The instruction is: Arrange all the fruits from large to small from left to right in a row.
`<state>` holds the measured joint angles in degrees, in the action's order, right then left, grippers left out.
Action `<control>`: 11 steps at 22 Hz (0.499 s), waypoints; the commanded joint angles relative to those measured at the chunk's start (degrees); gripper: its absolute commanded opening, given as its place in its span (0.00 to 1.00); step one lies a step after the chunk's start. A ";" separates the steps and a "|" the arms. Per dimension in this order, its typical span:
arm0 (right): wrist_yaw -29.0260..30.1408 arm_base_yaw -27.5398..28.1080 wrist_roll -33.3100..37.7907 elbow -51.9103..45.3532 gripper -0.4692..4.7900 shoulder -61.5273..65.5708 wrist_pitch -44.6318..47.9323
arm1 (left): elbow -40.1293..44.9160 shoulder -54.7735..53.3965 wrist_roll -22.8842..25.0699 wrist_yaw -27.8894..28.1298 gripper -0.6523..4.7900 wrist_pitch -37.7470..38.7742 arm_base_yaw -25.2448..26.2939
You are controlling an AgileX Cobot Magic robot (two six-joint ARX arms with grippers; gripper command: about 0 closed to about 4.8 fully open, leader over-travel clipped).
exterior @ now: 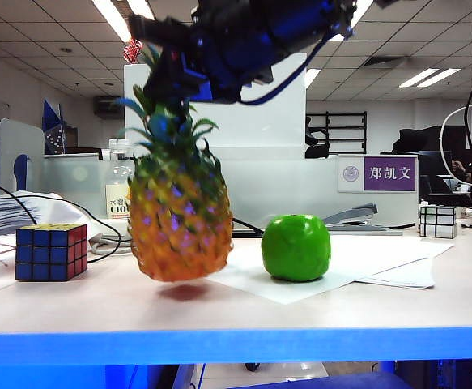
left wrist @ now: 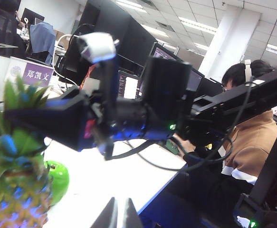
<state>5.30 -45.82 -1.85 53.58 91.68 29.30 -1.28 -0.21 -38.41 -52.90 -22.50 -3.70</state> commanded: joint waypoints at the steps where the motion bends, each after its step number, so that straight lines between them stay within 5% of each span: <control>1: -0.70 -0.02 -1.20 0.44 0.08 0.98 4.42 | -0.24 0.07 0.04 0.13 0.18 -0.79 0.09; 9: -0.70 -0.04 -1.22 0.44 0.08 1.57 4.35 | -0.24 0.07 0.07 0.00 0.18 -0.79 0.09; 10: -0.70 -0.07 -1.22 0.44 0.10 1.57 4.39 | -0.24 0.07 0.07 -0.09 0.18 -0.79 0.09; 11: -0.72 -0.07 -1.22 0.44 0.24 1.57 4.37 | -0.24 0.07 0.07 -0.22 0.18 -0.79 0.09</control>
<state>4.54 -45.76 -2.87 53.56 93.67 30.70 -1.28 -0.21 -38.41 -52.93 -22.50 -3.70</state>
